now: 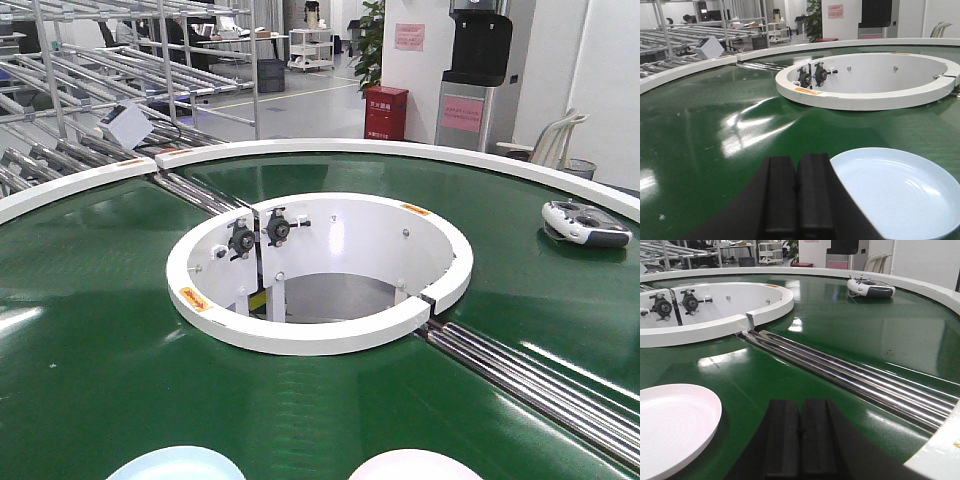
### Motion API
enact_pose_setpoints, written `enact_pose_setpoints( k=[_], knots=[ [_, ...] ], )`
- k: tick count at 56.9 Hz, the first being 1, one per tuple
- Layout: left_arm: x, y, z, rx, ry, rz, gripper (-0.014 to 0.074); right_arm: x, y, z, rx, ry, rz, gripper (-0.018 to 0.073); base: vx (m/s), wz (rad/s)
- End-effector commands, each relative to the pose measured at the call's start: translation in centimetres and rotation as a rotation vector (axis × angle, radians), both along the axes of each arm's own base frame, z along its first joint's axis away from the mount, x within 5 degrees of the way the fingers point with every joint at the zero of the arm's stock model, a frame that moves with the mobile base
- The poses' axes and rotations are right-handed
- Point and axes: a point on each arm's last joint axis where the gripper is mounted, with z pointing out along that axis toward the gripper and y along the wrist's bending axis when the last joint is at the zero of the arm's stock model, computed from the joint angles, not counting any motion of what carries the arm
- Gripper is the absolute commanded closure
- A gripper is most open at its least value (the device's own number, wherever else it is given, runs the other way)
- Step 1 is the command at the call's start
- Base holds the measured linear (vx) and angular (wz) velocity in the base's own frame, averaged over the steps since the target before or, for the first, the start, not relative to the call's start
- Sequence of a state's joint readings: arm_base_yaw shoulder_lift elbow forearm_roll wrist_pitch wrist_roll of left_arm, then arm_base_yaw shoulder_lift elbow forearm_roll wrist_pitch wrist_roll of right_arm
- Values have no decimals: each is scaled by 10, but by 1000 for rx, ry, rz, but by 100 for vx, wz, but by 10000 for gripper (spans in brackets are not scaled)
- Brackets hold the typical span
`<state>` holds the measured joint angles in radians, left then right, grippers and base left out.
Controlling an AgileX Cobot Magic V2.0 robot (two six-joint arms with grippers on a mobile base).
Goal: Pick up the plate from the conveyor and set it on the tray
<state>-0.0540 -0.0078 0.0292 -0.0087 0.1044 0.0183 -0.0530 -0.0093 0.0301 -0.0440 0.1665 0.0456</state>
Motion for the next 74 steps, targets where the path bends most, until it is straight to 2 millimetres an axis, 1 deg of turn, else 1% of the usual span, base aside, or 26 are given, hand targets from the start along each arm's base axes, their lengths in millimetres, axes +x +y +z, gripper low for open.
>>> enact_pose_setpoints(
  k=[1,30,43,47,50,53,55,60,64,67,68,69,70,71,72,74],
  knots=[
    [1,0,0,-11,-54,2,594,0,0,3,-22,-76,-1,572,0,0],
    [1,0,0,-11,-54,2,594,0,0,3,-23,-82,0,572,0,0],
    [1,0,1,-12,-70,2,594,0,1,15,-30,-214,6,572,0,0],
    [1,0,9,-13,-152,3,594,-1,1,22,-34,-283,9,572,0,0],
    [-1,0,17,-23,-235,4,594,-4,2,32,-34,-389,12,572,0,0],
    [-3,1,28,-58,-323,2,594,-8,2,44,-41,-497,16,572,0,0],
    [-6,1,40,-113,-383,-3,594,-11,3,57,-47,-565,17,572,0,0],
    [-12,2,76,-147,-448,-11,594,-24,3,101,-52,-655,15,572,0,0],
    [-18,2,127,-132,-486,-13,594,-31,3,142,-52,-644,9,572,0,0],
    [-17,2,159,-107,-493,-10,594,-32,3,177,-54,-623,5,572,0,0],
    [-16,1,173,-92,-493,-7,594,-31,3,190,-55,-613,3,572,0,0],
    [-14,1,182,-81,-491,-6,594,-29,2,198,-56,-606,2,572,0,0],
    [-11,1,194,-66,-486,-3,594,-26,2,209,-56,-593,1,572,0,0],
    [-7,1,206,-49,-479,0,594,-23,2,217,-55,-584,1,572,0,0],
    [-1,0,216,-33,-470,3,594,-18,1,230,-54,-570,0,572,0,0],
    [9,0,231,-9,-451,6,594,-9,1,244,-52,-542,-2,572,0,0]
  ],
)
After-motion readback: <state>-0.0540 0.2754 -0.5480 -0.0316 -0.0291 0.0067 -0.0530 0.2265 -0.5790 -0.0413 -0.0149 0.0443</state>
